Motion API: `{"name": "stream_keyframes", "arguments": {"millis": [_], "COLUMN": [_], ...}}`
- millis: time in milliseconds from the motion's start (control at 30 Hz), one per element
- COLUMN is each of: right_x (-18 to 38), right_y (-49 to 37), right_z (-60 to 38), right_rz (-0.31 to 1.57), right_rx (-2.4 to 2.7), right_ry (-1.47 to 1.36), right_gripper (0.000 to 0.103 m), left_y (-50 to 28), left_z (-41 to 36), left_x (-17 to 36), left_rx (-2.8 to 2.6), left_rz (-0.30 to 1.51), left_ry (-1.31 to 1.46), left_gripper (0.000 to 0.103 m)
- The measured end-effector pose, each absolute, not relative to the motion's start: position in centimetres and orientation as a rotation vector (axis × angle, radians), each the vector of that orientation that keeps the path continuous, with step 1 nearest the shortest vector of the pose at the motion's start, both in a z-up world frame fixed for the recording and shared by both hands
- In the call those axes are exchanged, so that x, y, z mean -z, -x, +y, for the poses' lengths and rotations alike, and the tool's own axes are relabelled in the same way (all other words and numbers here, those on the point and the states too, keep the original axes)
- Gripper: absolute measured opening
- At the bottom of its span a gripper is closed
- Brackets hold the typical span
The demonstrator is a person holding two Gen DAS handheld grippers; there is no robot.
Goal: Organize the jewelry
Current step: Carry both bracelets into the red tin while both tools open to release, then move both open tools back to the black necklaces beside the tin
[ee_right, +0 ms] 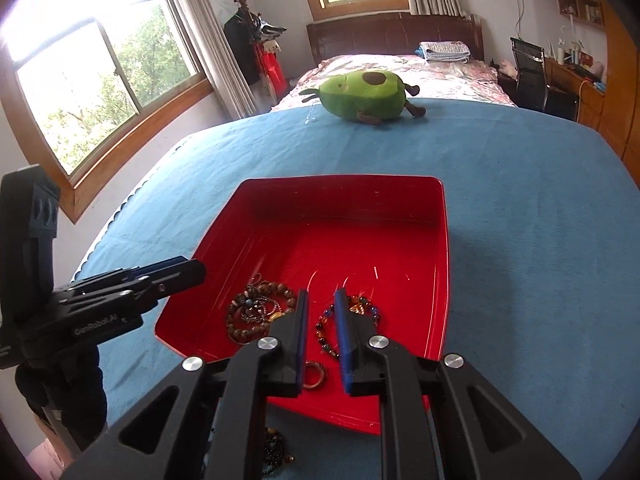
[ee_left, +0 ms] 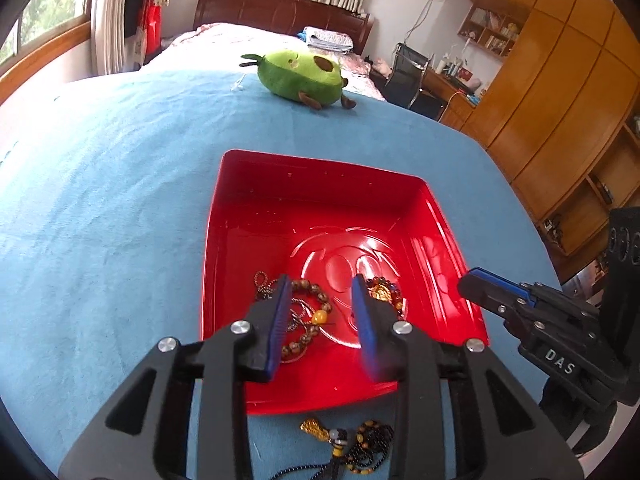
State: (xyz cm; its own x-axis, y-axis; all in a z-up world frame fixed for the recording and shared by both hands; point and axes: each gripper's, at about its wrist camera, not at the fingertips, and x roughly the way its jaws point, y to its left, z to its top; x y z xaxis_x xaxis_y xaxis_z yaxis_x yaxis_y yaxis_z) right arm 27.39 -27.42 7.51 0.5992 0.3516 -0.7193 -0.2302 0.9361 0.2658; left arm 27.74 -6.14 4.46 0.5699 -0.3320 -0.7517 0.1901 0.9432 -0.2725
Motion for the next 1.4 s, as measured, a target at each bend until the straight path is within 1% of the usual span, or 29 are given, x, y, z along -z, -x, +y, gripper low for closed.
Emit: {"name": "stream_keyframes", "arguments": {"millis": [300, 600, 667, 900, 967, 1033, 1200, 1267, 1300, 1333, 1400], "right_x": [-8.2, -8.2, -7.9, -5.6, -4.9, -3.9, -0.9, 0.0, 0.4, 0.8, 1.3], "right_y": [-25.6, -22.9, -22.1, -20.0, -19.6, -19.2, -18.9, -19.0, -19.0, -19.1, -19.2], "right_z": [-27.1, -26.9, -26.8, -26.3, -26.0, -25.7, -25.2, -25.0, -24.8, -24.6, -24.1], "right_rz": [0.854, 0.848, 0.846, 0.888, 0.905, 0.925, 0.997, 1.022, 1.034, 1.046, 1.058], "right_rx": [-0.349, -0.361, -0.370, -0.391, -0.396, -0.404, -0.410, -0.407, -0.407, -0.410, -0.411], "right_ry": [-0.141, -0.132, -0.136, -0.153, -0.152, -0.155, -0.174, -0.181, -0.186, -0.187, -0.178], "right_gripper": [0.014, 0.014, 0.014, 0.014, 0.014, 0.014, 0.014, 0.018, 0.027, 0.033, 0.036], "left_y": [-24.3, -21.3, -20.4, -18.3, -18.1, -17.9, -17.8, -17.7, -17.6, -17.6, -17.6], "left_z": [-5.7, -4.4, -3.9, -2.2, -2.1, -2.0, -1.8, -1.7, -1.6, -1.4, -1.1], "left_x": [-6.3, -6.4, -5.9, -3.5, -2.6, -1.5, 0.9, 1.5, 1.8, 2.1, 2.6], "left_rx": [0.301, 0.281, 0.281, 0.255, 0.245, 0.241, 0.245, 0.238, 0.234, 0.229, 0.225], "left_rz": [0.874, 0.865, 0.862, 0.897, 0.911, 0.934, 0.985, 0.989, 0.989, 0.990, 0.996], "left_ry": [0.152, 0.137, 0.134, 0.137, 0.126, 0.125, 0.129, 0.126, 0.126, 0.125, 0.128], "left_gripper": [0.031, 0.034, 0.036, 0.036, 0.038, 0.040, 0.041, 0.041, 0.042, 0.043, 0.044]}}
